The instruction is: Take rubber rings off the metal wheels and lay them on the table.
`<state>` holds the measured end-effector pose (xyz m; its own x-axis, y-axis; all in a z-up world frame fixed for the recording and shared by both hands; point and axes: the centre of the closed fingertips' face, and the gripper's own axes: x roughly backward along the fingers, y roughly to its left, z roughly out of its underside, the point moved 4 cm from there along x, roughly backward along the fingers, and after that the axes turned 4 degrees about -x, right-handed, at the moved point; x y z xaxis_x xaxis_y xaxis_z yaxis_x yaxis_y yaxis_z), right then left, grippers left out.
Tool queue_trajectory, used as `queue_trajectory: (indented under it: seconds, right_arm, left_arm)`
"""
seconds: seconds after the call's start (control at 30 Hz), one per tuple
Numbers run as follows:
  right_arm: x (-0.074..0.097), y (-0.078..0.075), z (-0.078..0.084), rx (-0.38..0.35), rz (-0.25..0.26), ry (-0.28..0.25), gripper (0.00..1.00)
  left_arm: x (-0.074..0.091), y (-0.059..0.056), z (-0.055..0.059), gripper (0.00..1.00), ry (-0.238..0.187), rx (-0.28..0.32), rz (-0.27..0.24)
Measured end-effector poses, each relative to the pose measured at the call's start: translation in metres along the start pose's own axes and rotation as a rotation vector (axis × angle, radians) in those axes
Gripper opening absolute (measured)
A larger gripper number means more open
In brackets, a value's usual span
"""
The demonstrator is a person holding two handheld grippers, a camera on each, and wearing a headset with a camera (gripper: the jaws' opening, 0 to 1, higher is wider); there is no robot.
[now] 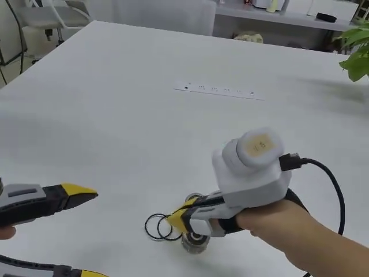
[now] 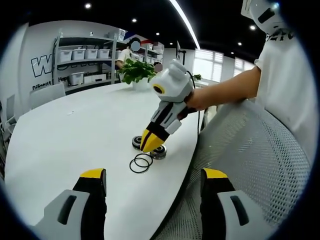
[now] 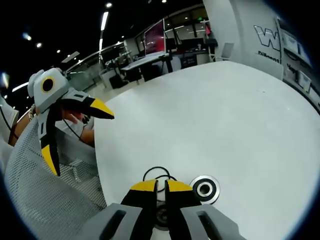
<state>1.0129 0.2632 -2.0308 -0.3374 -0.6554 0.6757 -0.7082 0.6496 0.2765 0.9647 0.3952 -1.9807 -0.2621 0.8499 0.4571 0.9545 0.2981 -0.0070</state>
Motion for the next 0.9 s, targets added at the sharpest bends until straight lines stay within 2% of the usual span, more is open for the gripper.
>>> queue_trajectory:
  seconds: [0.23, 0.4, 0.5, 0.63, 0.73, 0.9]
  right_arm:
    - [0.018, -0.015, -0.010, -0.017, 0.028, -0.070, 0.03]
    - [0.027, -0.020, -0.008, -0.003, 0.003, -0.090, 0.07]
    - [0.031, -0.022, -0.007, 0.022, 0.003, -0.100, 0.10]
    - [0.035, -0.029, -0.005, 0.038, 0.011, -0.125, 0.15]
    - [0.035, -0.037, 0.000, 0.041, 0.030, -0.124, 0.17]
    - [0.037, -0.054, 0.009, 0.026, 0.068, -0.121, 0.19]
  left_arm:
    - [0.000, 0.003, -0.001, 0.75, 0.014, -0.028, 0.008]
    - [0.001, 0.006, -0.010, 0.75, 0.014, -0.052, 0.021]
    - [0.002, 0.010, -0.018, 0.75, 0.009, -0.070, 0.029]
    - [0.001, 0.017, -0.035, 0.75, 0.000, -0.116, 0.041]
    - [-0.004, 0.024, -0.051, 0.75, -0.019, -0.154, 0.048]
    - [-0.013, 0.033, -0.071, 0.72, -0.031, -0.206, 0.062]
